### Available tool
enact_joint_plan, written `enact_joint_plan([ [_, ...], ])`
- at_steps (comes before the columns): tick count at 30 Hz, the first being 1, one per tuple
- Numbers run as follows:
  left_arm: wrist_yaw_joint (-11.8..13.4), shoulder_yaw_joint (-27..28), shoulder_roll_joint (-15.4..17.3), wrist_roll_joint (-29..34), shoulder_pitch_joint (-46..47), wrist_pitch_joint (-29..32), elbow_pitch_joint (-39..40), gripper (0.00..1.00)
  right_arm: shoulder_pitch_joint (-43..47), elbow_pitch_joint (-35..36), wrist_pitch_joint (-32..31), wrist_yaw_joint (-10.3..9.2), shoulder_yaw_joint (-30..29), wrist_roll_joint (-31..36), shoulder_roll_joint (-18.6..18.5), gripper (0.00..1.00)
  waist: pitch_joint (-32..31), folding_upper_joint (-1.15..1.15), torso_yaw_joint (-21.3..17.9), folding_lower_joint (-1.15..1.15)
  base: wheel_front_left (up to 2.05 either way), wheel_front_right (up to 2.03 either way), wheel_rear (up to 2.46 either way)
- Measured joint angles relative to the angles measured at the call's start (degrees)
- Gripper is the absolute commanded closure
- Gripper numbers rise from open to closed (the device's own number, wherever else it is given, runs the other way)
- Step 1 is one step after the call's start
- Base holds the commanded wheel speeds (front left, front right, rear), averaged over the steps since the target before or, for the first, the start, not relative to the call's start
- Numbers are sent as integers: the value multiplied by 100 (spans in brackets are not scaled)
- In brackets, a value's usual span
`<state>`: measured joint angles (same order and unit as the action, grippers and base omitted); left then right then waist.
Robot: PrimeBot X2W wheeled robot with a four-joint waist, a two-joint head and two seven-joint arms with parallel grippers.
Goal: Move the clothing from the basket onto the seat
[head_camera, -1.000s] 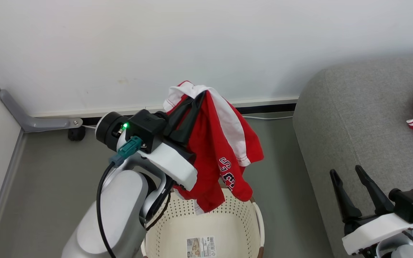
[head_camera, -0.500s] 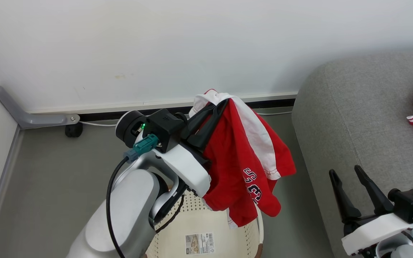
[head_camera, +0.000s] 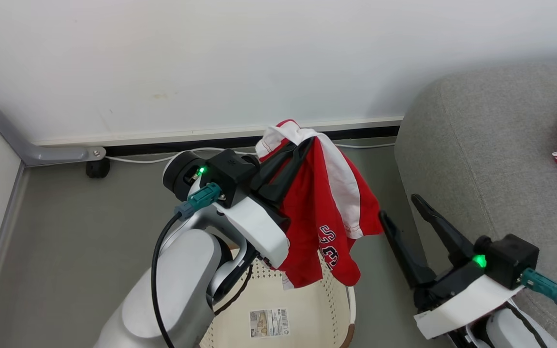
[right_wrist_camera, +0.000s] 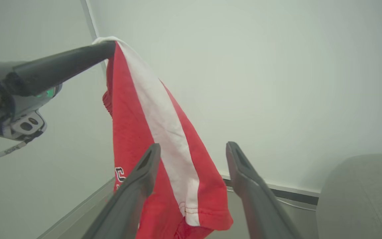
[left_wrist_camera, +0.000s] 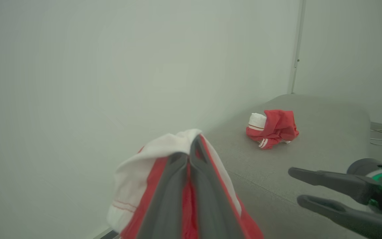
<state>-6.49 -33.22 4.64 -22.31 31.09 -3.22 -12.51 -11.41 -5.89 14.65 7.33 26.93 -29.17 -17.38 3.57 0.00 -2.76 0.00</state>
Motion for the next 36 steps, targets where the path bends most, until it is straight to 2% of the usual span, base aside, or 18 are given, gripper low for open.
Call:
enact_joint_plan([
  [6,8,-74,-26,0,68,-68,-136,100,-448,246,0,0,664,-56,-126,0,22,0,29,0,0,0,0],
  [14,8,-223,-79,-70,116,-158,-301,100,-920,-270,0,0,1457,-80,-55,0,-8,0,123,0,0,0,0],
  [22,3,-421,-151,-203,145,-211,-386,100,-1183,-1360,0,0,1505,336,352,0,-69,0,269,0,0,0,0],
  [30,0,-606,-176,-270,255,-288,-485,100,-1461,-2249,0,0,1266,503,689,0,-63,0,375,0,0,0,0],
  [31,0,-625,-179,-296,255,-293,-491,100,-1491,-2339,0,0,1267,502,715,10,-59,0,380,0,0,0,0],
  [33,0,-668,-187,-303,255,-339,-512,100,-1547,-2474,0,0,1272,491,743,53,-50,0,391,0,0,0,0],
  [34,0,-681,-189,-305,255,-345,-522,100,-1573,-2521,0,0,1282,481,749,100,-46,0,395,0,0,0,0],
  [36,0,-706,-192,-313,255,-393,-553,100,-1626,-2557,0,0,1288,428,757,100,-34,0,397,0,0,0,0],
])
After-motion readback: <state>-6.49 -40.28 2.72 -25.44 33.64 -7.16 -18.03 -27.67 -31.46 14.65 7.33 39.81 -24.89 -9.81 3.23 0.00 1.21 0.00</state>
